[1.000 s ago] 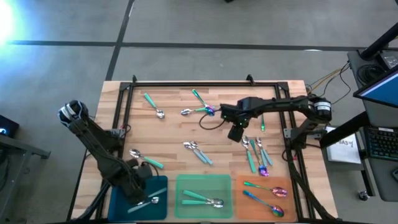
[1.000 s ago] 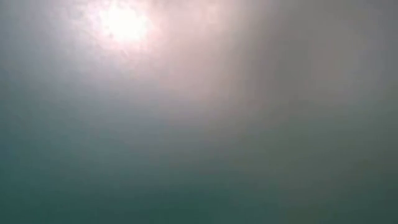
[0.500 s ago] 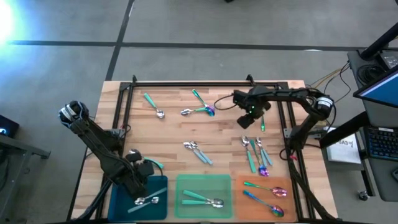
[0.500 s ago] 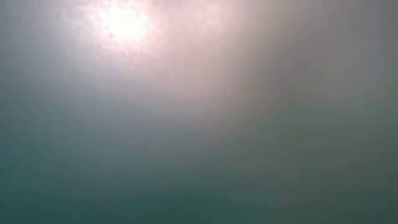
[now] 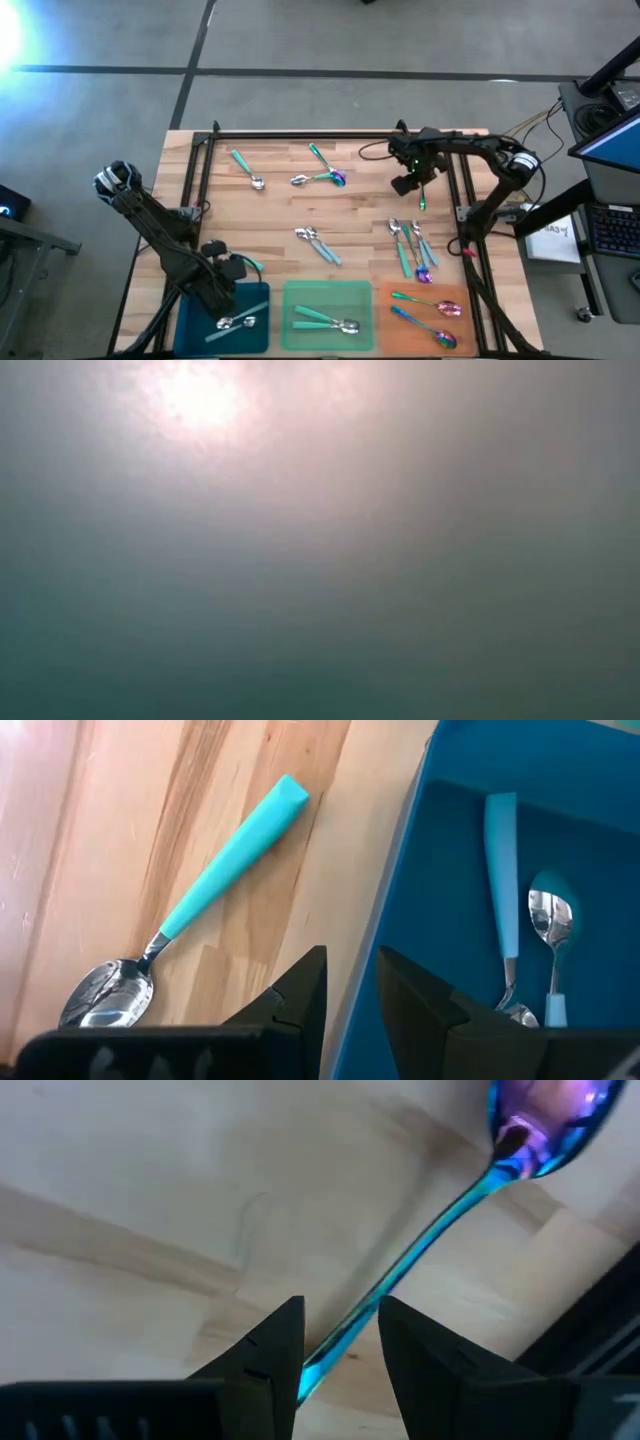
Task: Sort silverware by color (type)
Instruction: Put the blue spoon into the orange bin
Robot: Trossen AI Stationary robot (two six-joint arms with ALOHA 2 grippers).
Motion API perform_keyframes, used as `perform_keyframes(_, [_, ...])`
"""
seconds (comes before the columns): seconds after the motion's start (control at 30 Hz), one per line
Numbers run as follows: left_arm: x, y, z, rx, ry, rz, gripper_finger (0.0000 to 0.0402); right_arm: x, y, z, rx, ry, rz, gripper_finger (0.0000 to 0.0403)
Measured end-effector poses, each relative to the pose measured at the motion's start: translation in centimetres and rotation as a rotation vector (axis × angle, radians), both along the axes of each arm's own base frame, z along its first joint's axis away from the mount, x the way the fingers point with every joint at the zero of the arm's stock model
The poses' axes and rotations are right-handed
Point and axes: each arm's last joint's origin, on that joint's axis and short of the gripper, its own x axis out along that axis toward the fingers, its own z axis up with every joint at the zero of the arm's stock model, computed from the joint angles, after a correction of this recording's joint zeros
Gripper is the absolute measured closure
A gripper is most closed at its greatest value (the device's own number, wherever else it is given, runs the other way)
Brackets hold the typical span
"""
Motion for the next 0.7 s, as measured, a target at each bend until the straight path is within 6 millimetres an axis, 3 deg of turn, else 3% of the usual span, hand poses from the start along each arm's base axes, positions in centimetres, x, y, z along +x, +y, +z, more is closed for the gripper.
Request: perform_keyframes(0.7, [0.0, 0.6, 0.3, 0.040, -0.005, -0.035, 0.0328, -1.7, -0.5, -1.7, 0.042, 0.035, -0.063, 0.0282])
